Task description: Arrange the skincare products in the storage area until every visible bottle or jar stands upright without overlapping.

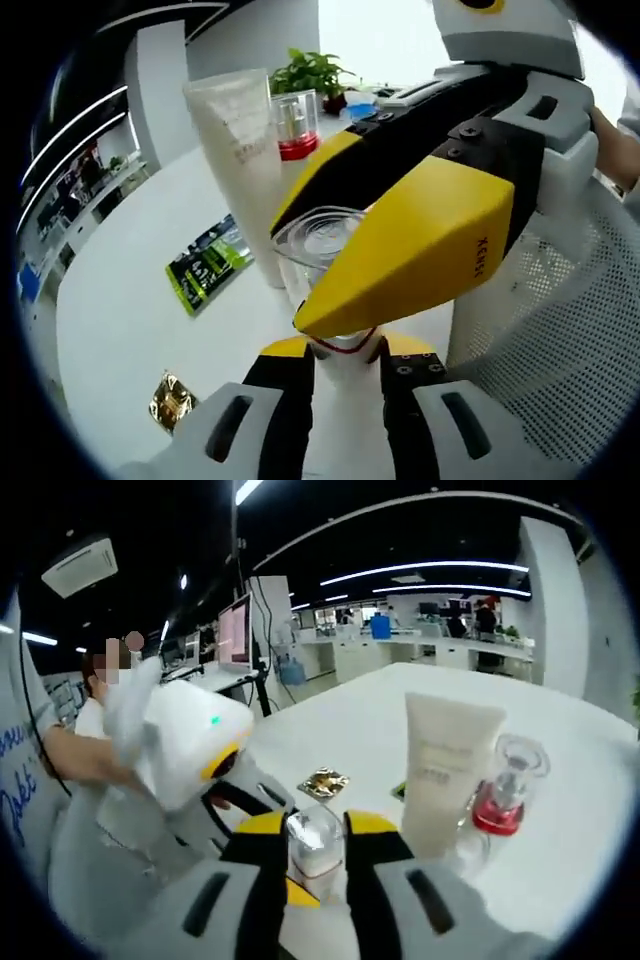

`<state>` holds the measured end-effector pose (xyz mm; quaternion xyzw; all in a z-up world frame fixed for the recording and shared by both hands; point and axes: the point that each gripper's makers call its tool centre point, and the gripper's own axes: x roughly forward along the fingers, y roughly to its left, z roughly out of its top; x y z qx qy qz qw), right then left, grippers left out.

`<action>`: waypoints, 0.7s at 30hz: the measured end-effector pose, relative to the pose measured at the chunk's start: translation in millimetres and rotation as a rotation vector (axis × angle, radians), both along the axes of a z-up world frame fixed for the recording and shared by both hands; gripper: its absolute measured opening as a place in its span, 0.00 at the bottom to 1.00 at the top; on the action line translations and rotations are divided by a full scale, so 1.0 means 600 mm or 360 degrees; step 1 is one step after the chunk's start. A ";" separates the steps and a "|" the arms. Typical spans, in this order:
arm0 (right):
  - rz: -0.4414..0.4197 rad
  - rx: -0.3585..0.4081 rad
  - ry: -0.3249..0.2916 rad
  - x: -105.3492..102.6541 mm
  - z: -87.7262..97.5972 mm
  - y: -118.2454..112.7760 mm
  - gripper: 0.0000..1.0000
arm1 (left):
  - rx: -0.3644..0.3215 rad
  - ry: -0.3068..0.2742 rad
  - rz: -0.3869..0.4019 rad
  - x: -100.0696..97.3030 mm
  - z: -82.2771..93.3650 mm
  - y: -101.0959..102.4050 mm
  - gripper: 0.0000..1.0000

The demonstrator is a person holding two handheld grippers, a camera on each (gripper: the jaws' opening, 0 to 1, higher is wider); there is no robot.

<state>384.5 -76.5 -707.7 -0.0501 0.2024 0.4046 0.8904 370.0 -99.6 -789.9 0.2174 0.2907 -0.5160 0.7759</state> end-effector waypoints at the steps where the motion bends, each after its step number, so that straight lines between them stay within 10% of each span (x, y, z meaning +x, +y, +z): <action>1: 0.0009 -0.0005 -0.0009 0.000 0.000 0.001 0.20 | 0.0007 -0.0010 -0.0015 -0.001 0.000 0.000 0.23; 21: 0.0112 -0.0139 -0.0096 0.010 -0.015 0.003 0.21 | -0.0011 -0.0003 0.0076 0.021 0.007 0.020 0.21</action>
